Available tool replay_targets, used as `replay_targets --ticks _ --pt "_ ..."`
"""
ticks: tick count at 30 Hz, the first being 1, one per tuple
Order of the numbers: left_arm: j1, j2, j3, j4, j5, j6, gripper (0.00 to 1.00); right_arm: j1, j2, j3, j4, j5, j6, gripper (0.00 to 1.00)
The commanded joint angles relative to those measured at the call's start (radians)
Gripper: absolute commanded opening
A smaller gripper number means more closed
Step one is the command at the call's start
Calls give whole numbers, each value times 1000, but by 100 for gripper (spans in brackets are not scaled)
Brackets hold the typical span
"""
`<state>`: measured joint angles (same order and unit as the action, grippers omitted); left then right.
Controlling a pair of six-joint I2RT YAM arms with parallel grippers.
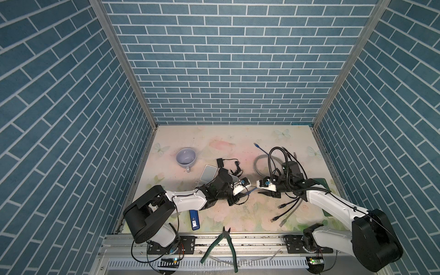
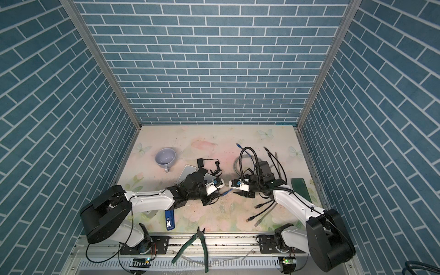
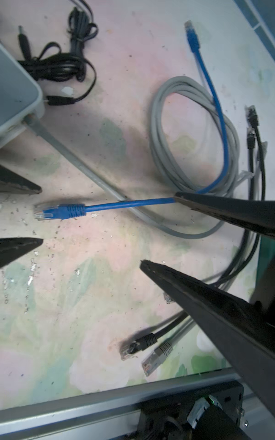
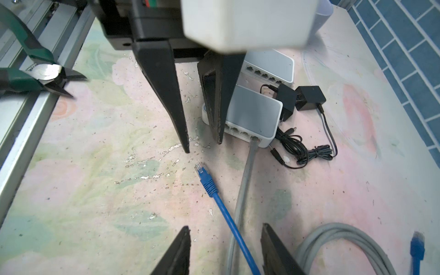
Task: Insert the plug into the switch port
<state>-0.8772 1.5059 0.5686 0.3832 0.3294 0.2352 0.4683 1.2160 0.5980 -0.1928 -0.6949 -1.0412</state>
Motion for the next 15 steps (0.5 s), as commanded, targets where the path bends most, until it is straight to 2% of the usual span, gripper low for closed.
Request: replay_targets --ticks 1,8,11,12,15 --pt "6 -47 -60 126 -55 -80 42 27 36 57 -78 15 -156 47" --pt "9 -160 -156 193 -206 -197 69 81 150 148 -186 68 -228 41" --pt "10 -218 -181 171 -298 -253 86 105 197 178 -203 89 -246 37" --pt "12 -238 -191 160 -338 -278 99 112 212 187 -204 96 -248 36" --pt "21 -299 -207 108 -439 -379 100 135 259 215 -209 123 -249 34"
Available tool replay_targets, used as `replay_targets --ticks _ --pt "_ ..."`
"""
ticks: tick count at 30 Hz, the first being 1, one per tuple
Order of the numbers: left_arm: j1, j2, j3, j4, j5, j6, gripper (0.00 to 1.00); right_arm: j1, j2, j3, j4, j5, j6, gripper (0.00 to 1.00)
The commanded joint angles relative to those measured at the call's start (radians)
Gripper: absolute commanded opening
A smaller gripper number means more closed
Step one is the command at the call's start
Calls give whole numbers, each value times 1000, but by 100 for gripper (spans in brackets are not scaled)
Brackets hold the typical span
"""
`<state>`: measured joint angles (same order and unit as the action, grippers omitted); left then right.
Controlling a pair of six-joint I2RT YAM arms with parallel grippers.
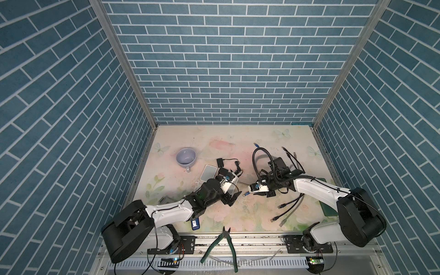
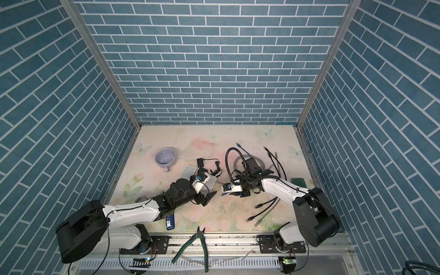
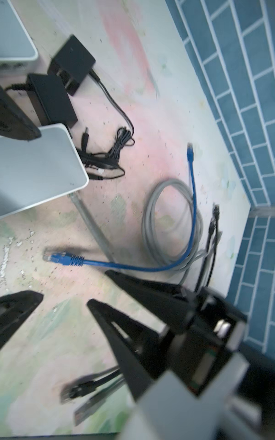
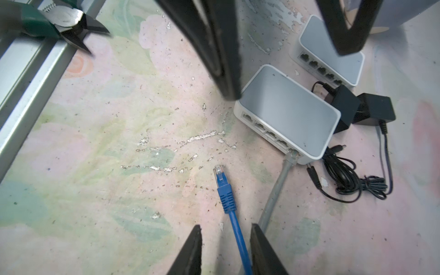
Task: Insert the plug into the switch port
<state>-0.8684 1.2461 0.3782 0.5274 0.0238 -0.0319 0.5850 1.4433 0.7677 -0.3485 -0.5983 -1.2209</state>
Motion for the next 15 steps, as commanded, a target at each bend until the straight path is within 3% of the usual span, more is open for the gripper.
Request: replay_targets --ticks 1,15 --pt "15 -60 -19 -59 -145 -132 100 24 47 56 -58 33 -74 34" --pt "22 -226 -80 -192 -250 -201 100 86 175 139 -103 81 -136 32"
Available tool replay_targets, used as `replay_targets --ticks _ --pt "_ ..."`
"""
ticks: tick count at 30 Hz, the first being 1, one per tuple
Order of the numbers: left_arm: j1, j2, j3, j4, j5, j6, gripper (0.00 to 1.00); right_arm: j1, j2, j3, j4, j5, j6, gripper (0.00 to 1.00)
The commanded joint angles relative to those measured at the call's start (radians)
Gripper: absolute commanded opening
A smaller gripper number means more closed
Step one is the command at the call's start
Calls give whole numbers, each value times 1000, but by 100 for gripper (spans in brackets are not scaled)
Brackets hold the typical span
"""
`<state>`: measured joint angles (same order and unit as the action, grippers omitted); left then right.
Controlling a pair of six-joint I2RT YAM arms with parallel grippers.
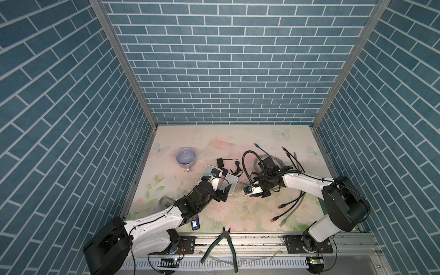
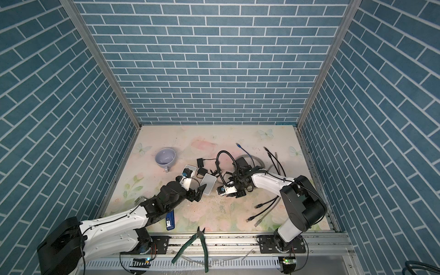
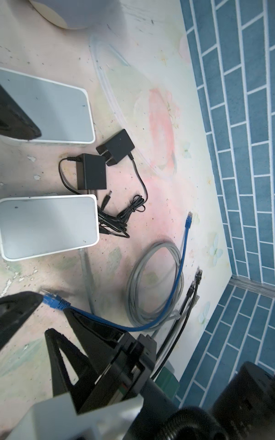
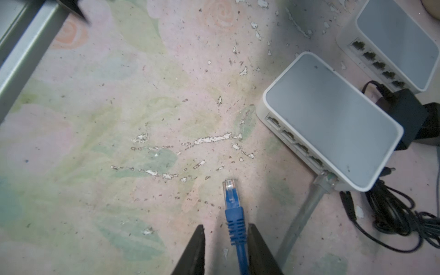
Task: Insert the plug into the switch port
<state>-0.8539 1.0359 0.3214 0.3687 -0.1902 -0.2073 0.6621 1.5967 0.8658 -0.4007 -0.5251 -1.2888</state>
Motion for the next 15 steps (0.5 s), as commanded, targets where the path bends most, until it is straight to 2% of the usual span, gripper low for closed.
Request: replay_targets --ticks 1,9,15 --pt "7 -19 -28 -31 -37 -30 100 10 29 48 -52 8 -70 32" --pt "7 -16 -40 -39 -43 -38 100 19 92 96 -81 29 -80 30" --pt "7 0 -37 -30 -50 -35 99 27 109 94 -74 45 -83 25"
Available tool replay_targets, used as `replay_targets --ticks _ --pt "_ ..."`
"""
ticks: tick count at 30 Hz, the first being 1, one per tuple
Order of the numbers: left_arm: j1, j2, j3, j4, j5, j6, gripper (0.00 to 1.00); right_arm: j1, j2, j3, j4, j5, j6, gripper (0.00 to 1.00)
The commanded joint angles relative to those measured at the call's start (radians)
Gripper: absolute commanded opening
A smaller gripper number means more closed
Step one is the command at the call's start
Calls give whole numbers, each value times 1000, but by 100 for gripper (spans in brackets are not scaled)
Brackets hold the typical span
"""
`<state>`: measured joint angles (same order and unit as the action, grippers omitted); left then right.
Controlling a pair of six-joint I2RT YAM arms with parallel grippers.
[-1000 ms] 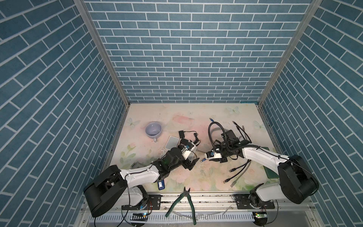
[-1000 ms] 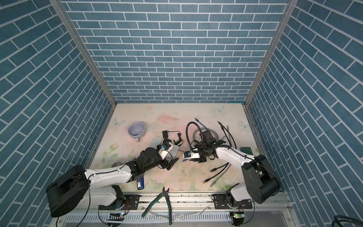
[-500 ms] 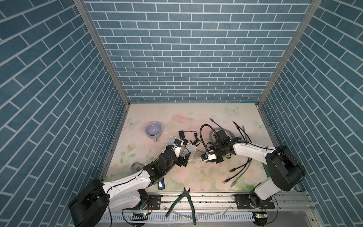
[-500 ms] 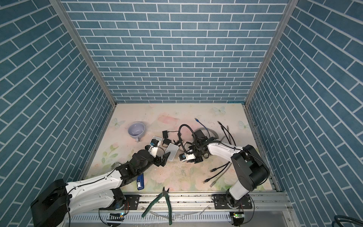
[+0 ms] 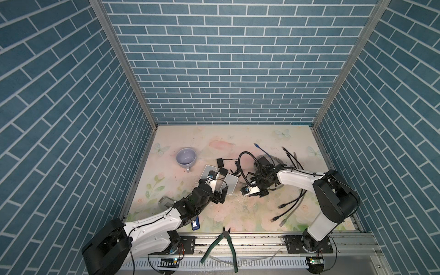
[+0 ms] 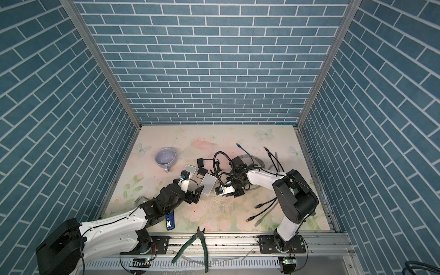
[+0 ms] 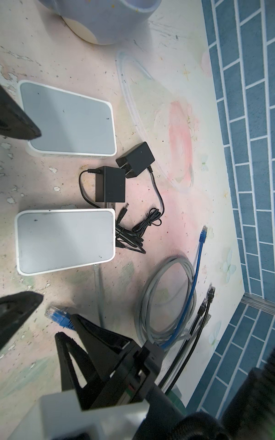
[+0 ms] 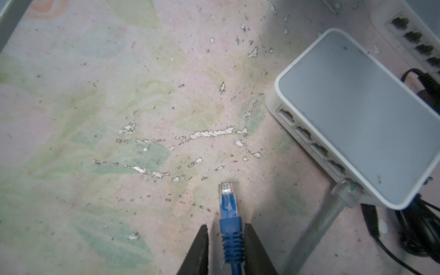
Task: Insert the plug into the switch port
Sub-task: 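Carry the blue plug with the right gripper toward the switch's side ports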
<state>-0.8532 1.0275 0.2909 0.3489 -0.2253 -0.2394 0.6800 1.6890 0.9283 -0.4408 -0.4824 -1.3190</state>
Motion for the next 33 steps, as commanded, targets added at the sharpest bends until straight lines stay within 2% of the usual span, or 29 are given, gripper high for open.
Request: replay_targets --ticks 1,8,10,14,16,26,28,33 --pt "6 13 -5 -13 -13 -2 100 10 20 29 -31 4 -53 24" --pt "8 43 10 -9 -3 4 100 22 36 26 -8 29 -48 21" --pt "8 48 14 -9 -5 7 100 21 37 22 -1 33 -46 17" --pt "9 58 20 -11 -16 8 99 23 32 23 1 27 -25 4" --pt "11 65 25 -15 -31 2 99 23 26 22 8 18 9 2" --pt "32 155 88 -49 -16 -40 99 39 -88 -112 242 -8 351 0" --pt "34 175 96 -42 -12 -54 100 47 -114 -146 317 27 469 0" --pt "39 218 92 10 -13 -107 99 81 -143 -203 387 115 594 0"
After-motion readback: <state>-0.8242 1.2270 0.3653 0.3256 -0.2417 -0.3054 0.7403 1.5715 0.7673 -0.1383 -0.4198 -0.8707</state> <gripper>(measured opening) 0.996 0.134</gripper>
